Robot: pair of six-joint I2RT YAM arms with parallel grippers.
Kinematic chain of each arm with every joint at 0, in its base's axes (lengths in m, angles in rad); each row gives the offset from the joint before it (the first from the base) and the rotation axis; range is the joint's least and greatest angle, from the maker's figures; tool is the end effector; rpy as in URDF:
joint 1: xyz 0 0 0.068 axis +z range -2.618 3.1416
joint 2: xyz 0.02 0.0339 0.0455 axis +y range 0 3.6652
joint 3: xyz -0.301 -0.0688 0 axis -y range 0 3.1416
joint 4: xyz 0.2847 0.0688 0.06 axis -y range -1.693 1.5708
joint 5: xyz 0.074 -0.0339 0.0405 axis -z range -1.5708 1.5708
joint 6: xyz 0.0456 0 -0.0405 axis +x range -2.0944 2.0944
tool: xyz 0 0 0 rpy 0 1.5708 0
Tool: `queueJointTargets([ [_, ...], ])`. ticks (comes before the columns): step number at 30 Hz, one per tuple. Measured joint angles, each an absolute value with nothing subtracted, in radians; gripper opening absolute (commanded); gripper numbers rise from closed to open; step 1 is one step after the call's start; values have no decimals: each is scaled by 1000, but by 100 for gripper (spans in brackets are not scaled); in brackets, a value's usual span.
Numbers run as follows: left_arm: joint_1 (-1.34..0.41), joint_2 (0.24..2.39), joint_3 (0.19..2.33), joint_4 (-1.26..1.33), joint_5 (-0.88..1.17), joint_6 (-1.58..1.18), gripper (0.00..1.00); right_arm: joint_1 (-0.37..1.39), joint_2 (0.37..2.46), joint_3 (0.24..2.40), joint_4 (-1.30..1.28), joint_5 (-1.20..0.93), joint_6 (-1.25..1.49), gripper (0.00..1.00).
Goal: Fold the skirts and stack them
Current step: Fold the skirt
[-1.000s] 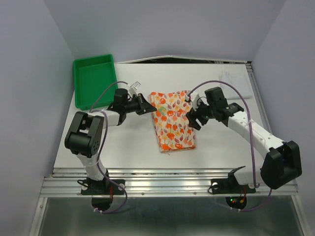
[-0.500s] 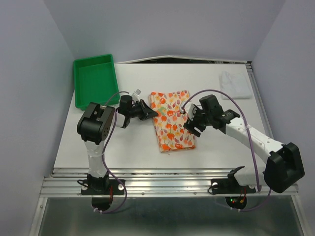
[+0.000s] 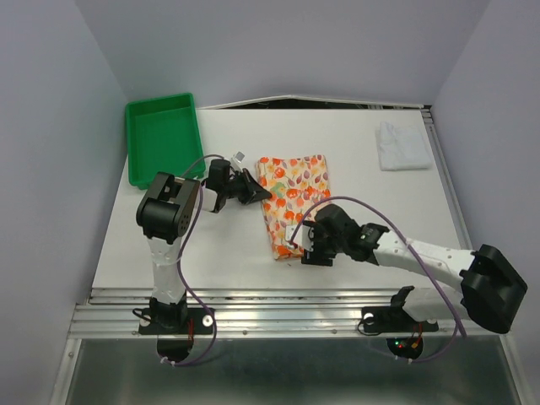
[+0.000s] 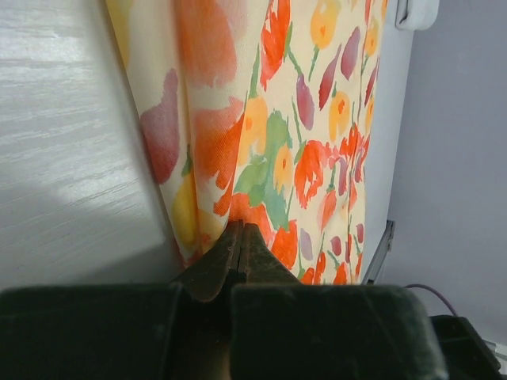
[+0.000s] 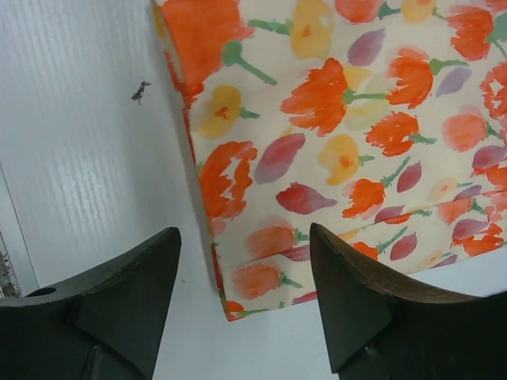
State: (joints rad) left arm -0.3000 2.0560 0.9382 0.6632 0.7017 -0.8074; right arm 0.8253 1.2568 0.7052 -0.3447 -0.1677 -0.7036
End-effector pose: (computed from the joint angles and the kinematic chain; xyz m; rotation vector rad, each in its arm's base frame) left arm 0.4085 -0.1572 0.1022 -0.0640 2.2015 -1.3732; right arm 0.1811 0.2074 0.2088 -1.7595 1.7298 0.2595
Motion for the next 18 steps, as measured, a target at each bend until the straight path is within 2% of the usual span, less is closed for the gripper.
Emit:
queueJointTargets([
  [5, -300, 2064, 959, 645, 707, -793, 0, 893, 1238, 615, -236, -107, -723, 76],
  [11, -300, 2065, 964, 637, 708, -783, 0, 906, 1248, 509, -98, -43, -756, 72],
  [13, -300, 2065, 964, 638, 710, -782, 0, 915, 1266, 494, -34, -22, -768, 65],
  [16, -300, 2066, 965, 638, 711, -782, 0, 918, 1312, 478, 73, 9, -787, 45],
  [17, -300, 2066, 965, 637, 711, -782, 0, 918, 1323, 474, 99, 14, -793, 37],
  [18, -300, 2066, 965, 637, 711, -782, 0, 918, 1334, 470, 118, 20, -793, 23],
])
